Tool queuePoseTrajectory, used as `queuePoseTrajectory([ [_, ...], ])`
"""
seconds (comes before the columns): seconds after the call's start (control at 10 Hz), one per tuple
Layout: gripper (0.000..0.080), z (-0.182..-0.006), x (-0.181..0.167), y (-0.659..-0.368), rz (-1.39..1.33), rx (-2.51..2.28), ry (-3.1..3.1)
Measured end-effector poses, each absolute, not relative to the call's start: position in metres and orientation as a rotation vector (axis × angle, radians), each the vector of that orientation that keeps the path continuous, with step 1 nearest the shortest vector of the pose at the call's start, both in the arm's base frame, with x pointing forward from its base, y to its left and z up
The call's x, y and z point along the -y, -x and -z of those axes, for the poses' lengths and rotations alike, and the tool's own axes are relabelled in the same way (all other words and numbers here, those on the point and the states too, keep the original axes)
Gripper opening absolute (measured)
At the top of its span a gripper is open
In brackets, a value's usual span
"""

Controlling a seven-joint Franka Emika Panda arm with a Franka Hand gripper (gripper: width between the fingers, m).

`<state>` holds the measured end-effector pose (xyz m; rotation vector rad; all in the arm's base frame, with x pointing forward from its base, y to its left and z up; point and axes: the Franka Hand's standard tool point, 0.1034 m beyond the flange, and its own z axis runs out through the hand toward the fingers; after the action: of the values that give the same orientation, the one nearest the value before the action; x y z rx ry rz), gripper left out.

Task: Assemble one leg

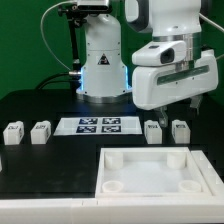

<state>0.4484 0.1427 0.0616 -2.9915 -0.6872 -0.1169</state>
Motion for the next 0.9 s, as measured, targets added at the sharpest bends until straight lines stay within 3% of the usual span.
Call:
queuePoseTrajectory([
  [0.2,0.0649,-0.058,-0.167,-0.434,0.066,0.157,3.041],
  [0.6,0.0649,-0.052,-0.175,-0.424,-0.008,0.089,3.04],
  [0.7,0.0649,-0.051,-0.172,-0.419,-0.086,0.107,3.05],
  [0.9,0.0649,-0.048,-0.161,-0.405,-0.541,0.089,3.06],
])
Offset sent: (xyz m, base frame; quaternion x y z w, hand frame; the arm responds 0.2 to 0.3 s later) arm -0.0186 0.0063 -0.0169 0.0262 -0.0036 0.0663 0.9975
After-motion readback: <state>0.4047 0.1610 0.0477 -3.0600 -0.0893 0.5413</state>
